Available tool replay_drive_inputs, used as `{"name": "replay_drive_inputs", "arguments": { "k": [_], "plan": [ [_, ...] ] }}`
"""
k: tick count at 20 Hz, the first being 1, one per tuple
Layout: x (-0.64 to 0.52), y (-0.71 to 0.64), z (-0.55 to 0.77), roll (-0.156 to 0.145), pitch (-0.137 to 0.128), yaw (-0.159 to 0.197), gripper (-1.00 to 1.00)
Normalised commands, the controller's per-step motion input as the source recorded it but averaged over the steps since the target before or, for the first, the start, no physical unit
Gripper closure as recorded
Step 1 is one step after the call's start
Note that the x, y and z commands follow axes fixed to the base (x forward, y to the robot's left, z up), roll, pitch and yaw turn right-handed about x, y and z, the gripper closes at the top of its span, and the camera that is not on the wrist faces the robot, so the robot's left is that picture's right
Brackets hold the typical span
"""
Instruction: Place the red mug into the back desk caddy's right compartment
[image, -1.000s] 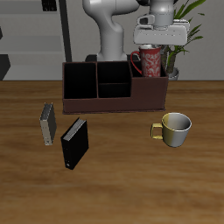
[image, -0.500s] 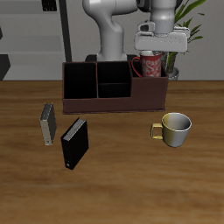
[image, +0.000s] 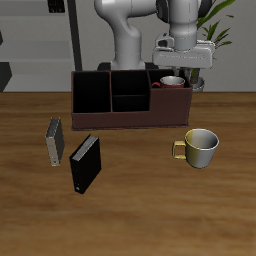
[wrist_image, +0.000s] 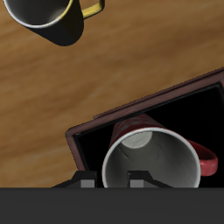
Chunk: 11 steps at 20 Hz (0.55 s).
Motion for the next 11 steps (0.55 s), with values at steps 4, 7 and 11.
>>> {"name": "replay_drive_inputs", "arguments": {
  "k": [4,7,11],
  "plan": [
    [0.07,-0.03,-0.09,0.001,0.04,-0.027,-1.0],
    [0.03,-0.03,-0.05,-0.001,0.019,0.001,-1.0],
    [0.05,-0.06,0.03,-0.007,0.016,-0.013,-1.0]
  ]
}}
